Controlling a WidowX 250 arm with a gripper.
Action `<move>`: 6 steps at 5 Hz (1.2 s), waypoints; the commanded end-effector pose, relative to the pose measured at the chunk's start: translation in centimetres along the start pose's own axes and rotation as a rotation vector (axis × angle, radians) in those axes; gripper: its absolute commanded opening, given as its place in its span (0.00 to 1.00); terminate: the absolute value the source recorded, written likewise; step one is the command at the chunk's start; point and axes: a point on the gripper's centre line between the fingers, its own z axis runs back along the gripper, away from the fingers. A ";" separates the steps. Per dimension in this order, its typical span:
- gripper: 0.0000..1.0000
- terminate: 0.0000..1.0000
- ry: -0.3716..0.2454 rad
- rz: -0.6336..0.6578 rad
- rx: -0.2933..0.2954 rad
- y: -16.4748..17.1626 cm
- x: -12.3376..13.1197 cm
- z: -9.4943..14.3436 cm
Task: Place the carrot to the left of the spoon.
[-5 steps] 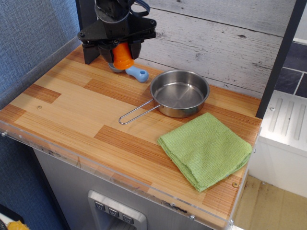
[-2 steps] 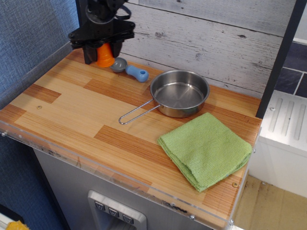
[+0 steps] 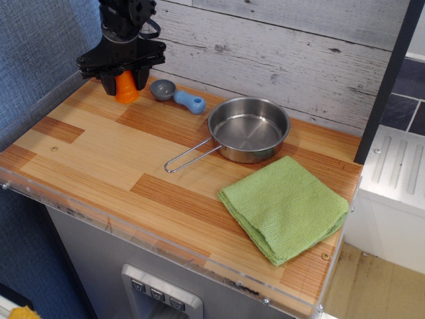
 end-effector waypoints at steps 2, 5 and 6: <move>0.00 0.00 -0.010 0.045 -0.016 1.6 1.4 -0.6; 1.00 0.00 -0.007 0.101 -0.015 2.0 1.2 -0.3; 1.00 0.00 -0.014 0.094 -0.028 1.9 1.4 0.2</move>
